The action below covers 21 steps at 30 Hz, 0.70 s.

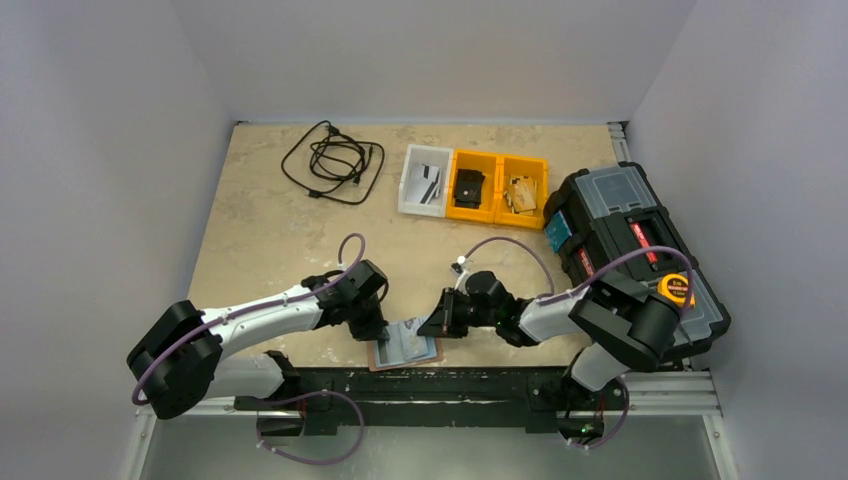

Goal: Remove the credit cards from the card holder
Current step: Remove the credit card from the card holder, then place the credit card in the storage box.

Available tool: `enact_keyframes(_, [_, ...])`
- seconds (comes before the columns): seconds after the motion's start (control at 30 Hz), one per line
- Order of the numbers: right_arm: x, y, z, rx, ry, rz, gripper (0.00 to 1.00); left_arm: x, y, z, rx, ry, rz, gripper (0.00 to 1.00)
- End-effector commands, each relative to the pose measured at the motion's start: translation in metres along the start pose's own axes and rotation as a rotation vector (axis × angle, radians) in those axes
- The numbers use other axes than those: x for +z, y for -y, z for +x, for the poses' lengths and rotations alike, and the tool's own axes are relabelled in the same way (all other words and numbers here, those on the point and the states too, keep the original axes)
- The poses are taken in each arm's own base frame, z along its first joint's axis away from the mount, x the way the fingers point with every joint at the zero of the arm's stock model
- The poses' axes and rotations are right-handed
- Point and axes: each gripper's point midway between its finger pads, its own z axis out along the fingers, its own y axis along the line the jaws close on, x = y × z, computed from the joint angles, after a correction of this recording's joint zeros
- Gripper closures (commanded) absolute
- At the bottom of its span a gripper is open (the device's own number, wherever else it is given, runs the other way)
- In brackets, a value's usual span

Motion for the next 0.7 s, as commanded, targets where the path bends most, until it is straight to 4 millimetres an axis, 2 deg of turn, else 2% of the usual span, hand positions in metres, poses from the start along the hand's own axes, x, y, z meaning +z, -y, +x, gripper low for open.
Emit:
enact_keyframes(0.0, [-0.014, 0.025, -0.006, -0.011, 0.050, 0.116, 1.00, 0.008, -0.059, 0.004, 0.014, 0.017, -0.230, 1.00])
enact_keyframes(0.2, [-0.028, 0.019, -0.014, -0.037, 0.092, 0.146, 1.00, 0.006, -0.051, 0.001, 0.024, 0.026, -0.201, 1.00])
enact_keyframes(0.43, [-0.039, -0.003, -0.025, -0.067, 0.126, 0.133, 1.00, -0.004, -0.020, -0.010, 0.063, 0.048, -0.109, 1.00])
enact_keyframes(0.53, [-0.045, -0.013, -0.029, -0.075, 0.141, 0.120, 1.00, -0.018, 0.002, -0.018, 0.089, 0.073, -0.033, 1.00])
enact_keyframes(0.6, [-0.049, -0.019, -0.032, -0.082, 0.154, 0.115, 1.00, -0.034, 0.018, -0.025, 0.106, 0.107, 0.027, 1.00])
enact_keyframes(0.63, [-0.051, -0.023, -0.034, -0.086, 0.160, 0.112, 1.00, -0.042, 0.023, -0.028, 0.114, 0.123, 0.044, 0.99])
enact_keyframes(0.67, [-0.054, -0.027, -0.036, -0.090, 0.171, 0.105, 1.00, -0.050, 0.026, -0.030, 0.123, 0.136, 0.055, 0.94])
